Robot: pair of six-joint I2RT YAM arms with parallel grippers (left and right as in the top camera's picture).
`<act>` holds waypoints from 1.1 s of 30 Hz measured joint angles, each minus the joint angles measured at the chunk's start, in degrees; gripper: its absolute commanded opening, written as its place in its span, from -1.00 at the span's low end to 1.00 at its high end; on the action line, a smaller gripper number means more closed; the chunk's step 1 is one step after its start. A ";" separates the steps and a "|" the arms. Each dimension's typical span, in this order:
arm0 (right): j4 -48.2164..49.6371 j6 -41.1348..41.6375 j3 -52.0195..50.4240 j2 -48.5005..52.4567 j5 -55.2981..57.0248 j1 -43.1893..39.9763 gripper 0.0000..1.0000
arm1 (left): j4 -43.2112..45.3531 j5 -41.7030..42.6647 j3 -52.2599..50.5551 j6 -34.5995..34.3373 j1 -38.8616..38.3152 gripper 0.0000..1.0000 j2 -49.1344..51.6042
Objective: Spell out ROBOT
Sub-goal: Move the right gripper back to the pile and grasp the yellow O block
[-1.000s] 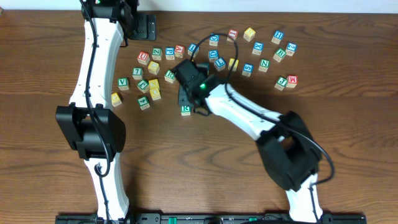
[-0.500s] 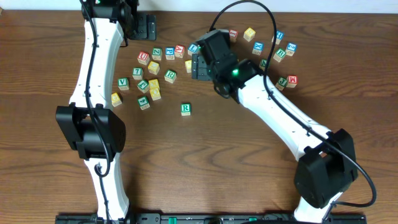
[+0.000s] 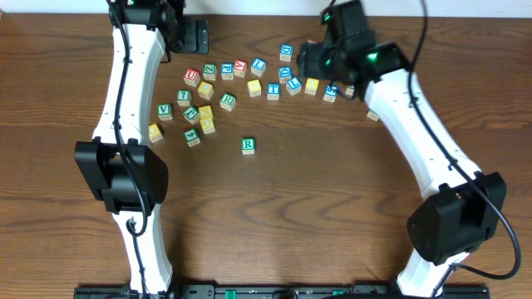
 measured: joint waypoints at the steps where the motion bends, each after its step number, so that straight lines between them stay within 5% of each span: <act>1: 0.15 0.04 0.35 -0.02 0.33 -0.31 0.32 | 0.00 0.00 0.00 0.00 0.00 0.97 0.00; 6: 2.60 2.49 0.44 0.66 3.39 -0.07 0.11 | 0.00 -0.02 0.00 0.00 0.00 0.97 0.00; 33: 10.12 10.10 0.57 18.71 10.19 0.04 0.08 | 0.00 -0.02 0.00 0.00 0.00 0.97 0.00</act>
